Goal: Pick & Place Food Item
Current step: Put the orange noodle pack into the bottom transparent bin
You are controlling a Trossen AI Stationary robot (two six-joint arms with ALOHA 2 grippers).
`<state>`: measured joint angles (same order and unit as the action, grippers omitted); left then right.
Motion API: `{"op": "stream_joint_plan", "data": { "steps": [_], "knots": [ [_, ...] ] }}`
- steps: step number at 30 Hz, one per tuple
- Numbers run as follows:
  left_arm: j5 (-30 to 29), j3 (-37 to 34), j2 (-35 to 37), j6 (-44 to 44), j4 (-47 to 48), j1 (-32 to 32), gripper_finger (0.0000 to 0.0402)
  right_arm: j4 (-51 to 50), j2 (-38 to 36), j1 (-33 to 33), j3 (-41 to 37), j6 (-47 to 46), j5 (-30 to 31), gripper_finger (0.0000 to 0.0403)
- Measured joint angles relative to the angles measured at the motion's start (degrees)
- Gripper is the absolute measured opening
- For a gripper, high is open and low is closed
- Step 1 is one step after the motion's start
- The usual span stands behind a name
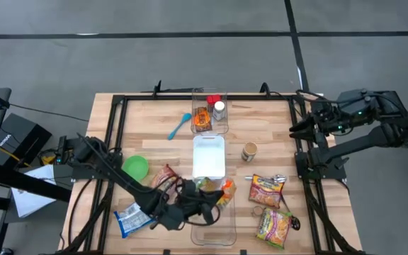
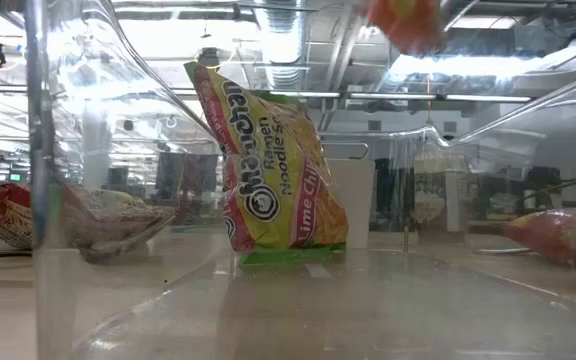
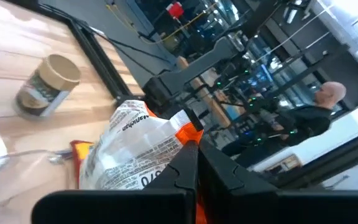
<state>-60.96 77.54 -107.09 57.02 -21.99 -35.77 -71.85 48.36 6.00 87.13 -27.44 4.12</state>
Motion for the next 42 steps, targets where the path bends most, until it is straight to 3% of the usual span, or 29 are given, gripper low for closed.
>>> {"op": "stream_joint_plan", "data": {
  "steps": [15, 26, 42],
  "knots": [
    [-0.2, -0.2, 0.0, 16.3, 17.8, -0.5, 0.0000, -0.7, -0.1, 0.0, 0.0, 0.0, 0.3, 0.0116],
    [-0.6, -2.2, -0.7, 20.0, 17.9, -0.5, 0.0000, -1.2, -0.1, 0.0, 0.0, 0.4, 0.4, 0.0116],
    [-2.0, -2.3, -7.4, 21.5, 15.5, -0.9, 0.0000, -1.9, -0.1, 0.0, 0.0, 0.5, 0.4, 0.0116]
  ]
}}
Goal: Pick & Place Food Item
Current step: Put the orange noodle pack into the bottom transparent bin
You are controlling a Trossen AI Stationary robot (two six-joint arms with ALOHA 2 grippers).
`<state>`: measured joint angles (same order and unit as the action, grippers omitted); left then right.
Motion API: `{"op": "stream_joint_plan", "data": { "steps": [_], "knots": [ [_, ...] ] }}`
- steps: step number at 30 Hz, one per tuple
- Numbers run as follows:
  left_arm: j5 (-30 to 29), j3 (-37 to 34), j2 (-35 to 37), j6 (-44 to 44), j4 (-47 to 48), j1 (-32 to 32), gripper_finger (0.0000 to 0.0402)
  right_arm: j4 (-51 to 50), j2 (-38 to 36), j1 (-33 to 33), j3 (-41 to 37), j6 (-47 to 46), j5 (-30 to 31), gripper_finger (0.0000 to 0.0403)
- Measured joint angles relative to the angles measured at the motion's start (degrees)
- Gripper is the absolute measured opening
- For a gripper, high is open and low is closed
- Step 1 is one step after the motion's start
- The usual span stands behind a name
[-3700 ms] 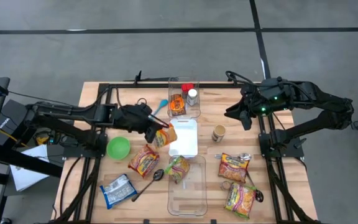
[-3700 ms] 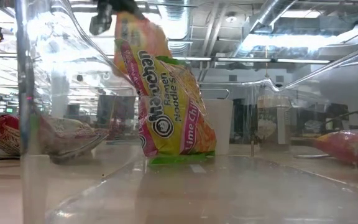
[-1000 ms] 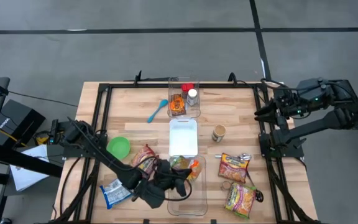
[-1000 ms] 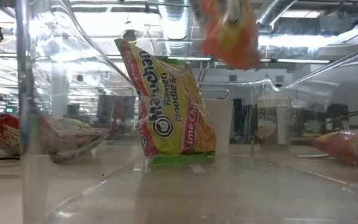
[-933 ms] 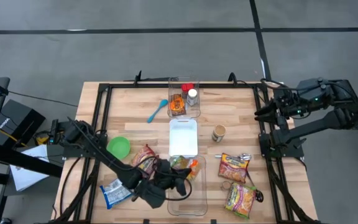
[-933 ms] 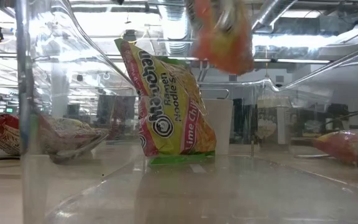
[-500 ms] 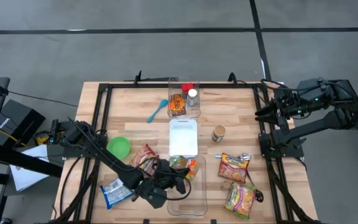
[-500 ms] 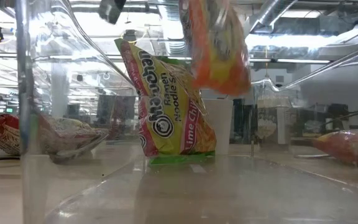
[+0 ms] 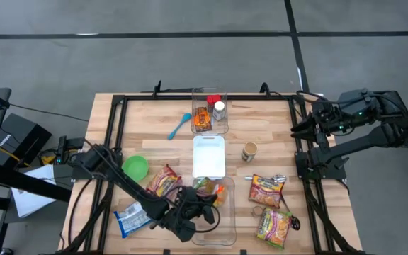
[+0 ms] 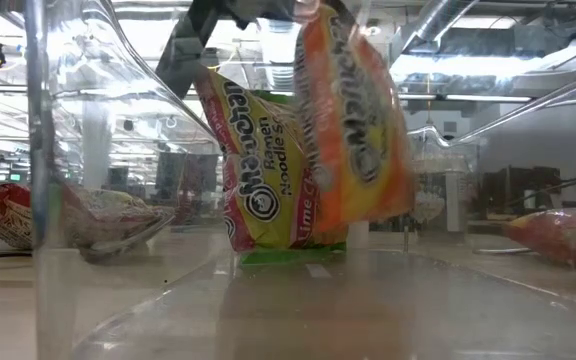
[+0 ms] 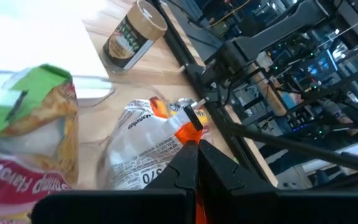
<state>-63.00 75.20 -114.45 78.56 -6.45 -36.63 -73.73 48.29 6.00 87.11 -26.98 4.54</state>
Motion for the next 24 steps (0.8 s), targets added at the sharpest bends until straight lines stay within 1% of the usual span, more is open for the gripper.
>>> {"op": "stream_joint_plan", "data": {
  "steps": [11, 24],
  "knots": [
    [0.0, 0.0, -0.5, -0.2, 1.6, -0.3, 0.0000, -1.0, 0.0, 0.0, 0.0, 0.2, 0.0, 0.0116],
    [-0.2, 0.0, -0.5, -0.3, 2.6, 2.3, 0.0000, -1.0, 0.0, 0.0, 0.0, 0.5, 0.0, 0.0116]
  ]
}}
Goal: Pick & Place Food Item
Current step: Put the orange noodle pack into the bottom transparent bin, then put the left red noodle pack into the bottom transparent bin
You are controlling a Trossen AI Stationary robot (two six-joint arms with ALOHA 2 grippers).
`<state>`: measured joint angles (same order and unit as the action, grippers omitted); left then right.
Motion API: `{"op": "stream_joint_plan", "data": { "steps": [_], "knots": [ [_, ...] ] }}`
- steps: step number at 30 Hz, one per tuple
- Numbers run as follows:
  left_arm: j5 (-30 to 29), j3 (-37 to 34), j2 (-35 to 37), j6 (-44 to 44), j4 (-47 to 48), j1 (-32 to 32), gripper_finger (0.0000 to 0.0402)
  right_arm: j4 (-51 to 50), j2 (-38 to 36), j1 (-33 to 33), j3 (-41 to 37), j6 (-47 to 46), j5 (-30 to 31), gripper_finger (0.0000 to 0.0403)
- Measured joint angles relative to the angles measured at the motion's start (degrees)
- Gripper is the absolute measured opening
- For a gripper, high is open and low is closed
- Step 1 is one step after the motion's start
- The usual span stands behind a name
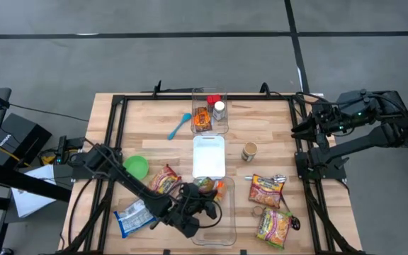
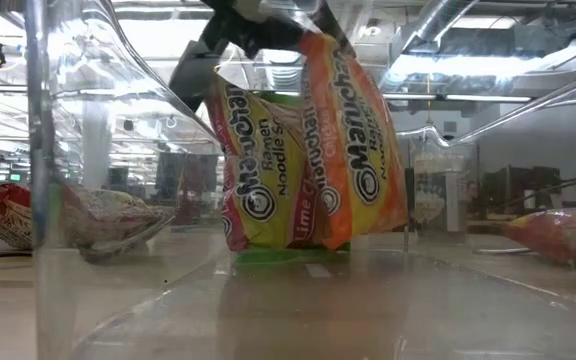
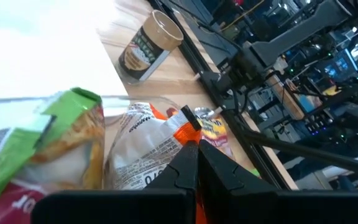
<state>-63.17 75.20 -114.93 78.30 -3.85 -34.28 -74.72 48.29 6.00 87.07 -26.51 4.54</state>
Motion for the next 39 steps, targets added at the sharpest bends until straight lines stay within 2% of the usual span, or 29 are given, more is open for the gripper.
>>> {"op": "stream_joint_plan", "data": {
  "steps": [7, 16, 20, 25, 28, 34, 39],
  "knots": [
    [2.1, 0.0, 0.0, 0.0, 0.5, 0.4, 0.0011, 0.0, 0.0, 0.0, 0.0, 0.1, 0.0, 0.0116],
    [1.9, 0.0, 0.0, 0.0, 0.4, 0.3, 0.0068, 0.0, 0.0, 0.0, 0.0, 0.1, 0.0, 0.0116],
    [0.2, 0.0, 0.0, 0.0, 0.4, 0.3, 0.0088, 0.0, 0.0, 0.0, 0.0, 0.0, 0.0, 0.0116],
    [-1.1, 0.0, 0.0, -0.1, -0.9, 0.3, 0.0092, 0.1, 0.0, 0.0, 0.0, 0.0, 0.0, 0.0116],
    [-1.1, 0.0, 0.0, -4.4, -5.0, 0.3, 0.0089, 0.1, 0.0, 0.0, 0.0, 0.0, 0.0, 0.0116],
    [-1.3, 0.0, 1.5, -20.8, -16.6, 0.7, 0.0087, 0.1, 0.0, 0.0, 0.0, 0.0, 0.0, 0.0116],
    [-2.2, 0.1, 5.3, -30.5, -17.0, 1.6, 0.0088, 0.1, 0.0, 0.0, 0.0, 0.0, 0.0, 0.0116]
  ]
}}
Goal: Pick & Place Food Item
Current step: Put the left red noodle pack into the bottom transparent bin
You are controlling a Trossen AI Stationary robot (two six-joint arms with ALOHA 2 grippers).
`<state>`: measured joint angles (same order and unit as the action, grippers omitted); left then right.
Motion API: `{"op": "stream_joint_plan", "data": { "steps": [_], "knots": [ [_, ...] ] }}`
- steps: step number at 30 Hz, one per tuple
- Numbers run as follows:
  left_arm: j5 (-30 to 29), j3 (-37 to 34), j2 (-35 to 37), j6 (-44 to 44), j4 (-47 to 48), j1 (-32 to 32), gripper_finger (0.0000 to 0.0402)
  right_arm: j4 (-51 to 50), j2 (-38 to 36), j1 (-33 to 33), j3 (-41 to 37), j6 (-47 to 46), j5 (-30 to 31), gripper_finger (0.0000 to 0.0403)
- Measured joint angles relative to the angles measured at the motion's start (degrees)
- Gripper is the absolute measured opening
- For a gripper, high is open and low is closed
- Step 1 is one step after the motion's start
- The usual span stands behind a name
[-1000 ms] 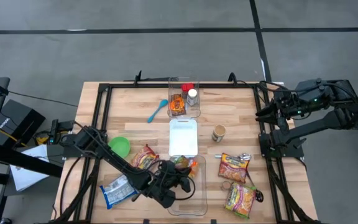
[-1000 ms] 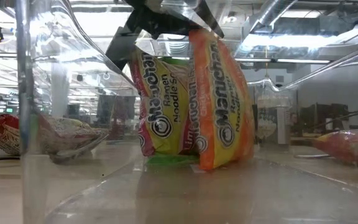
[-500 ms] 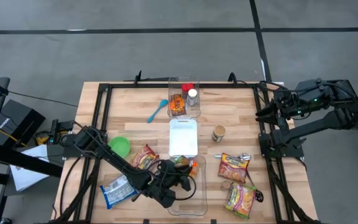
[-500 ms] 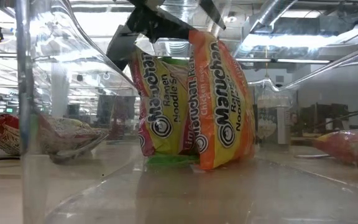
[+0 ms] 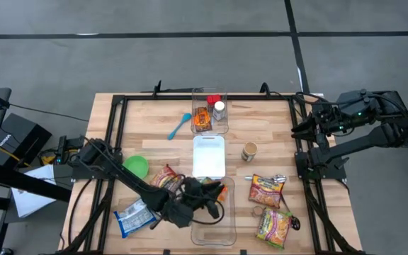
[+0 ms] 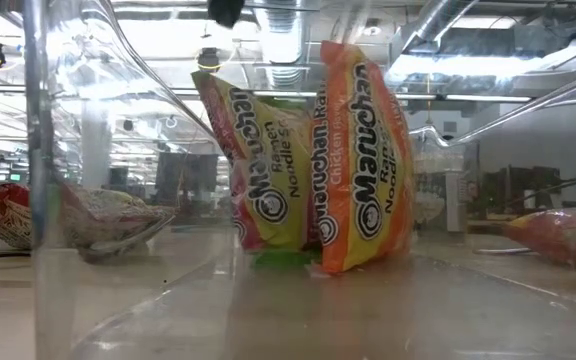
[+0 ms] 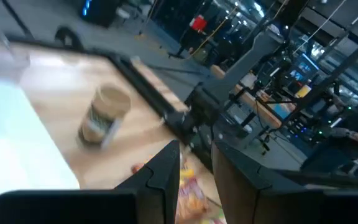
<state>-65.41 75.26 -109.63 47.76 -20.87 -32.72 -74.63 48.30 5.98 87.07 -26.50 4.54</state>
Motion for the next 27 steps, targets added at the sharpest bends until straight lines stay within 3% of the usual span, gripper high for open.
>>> {"op": "stream_joint_plan", "data": {
  "steps": [5, 12, 23, 27],
  "knots": [
    [1.0, 0.0, 4.5, -7.8, 0.8, 1.2, 0.0088, 0.0, 0.0, 0.0, 0.0, 0.0, 0.0, 0.0116],
    [4.5, 0.0, 9.6, -11.2, 7.5, 2.4, 0.0088, 0.0, 0.0, 0.0, 0.0, 0.0, 0.0, 0.0116],
    [4.8, 0.0, 18.7, -9.2, 28.9, 2.0, 0.0088, 0.0, 0.0, 0.0, 0.0, 0.0, 0.5, 0.0116],
    [6.5, 0.0, 22.2, -0.6, 39.4, 2.0, 0.0088, 0.0, 0.0, 0.0, 0.0, -0.3, 2.2, 0.0116]
  ]
}}
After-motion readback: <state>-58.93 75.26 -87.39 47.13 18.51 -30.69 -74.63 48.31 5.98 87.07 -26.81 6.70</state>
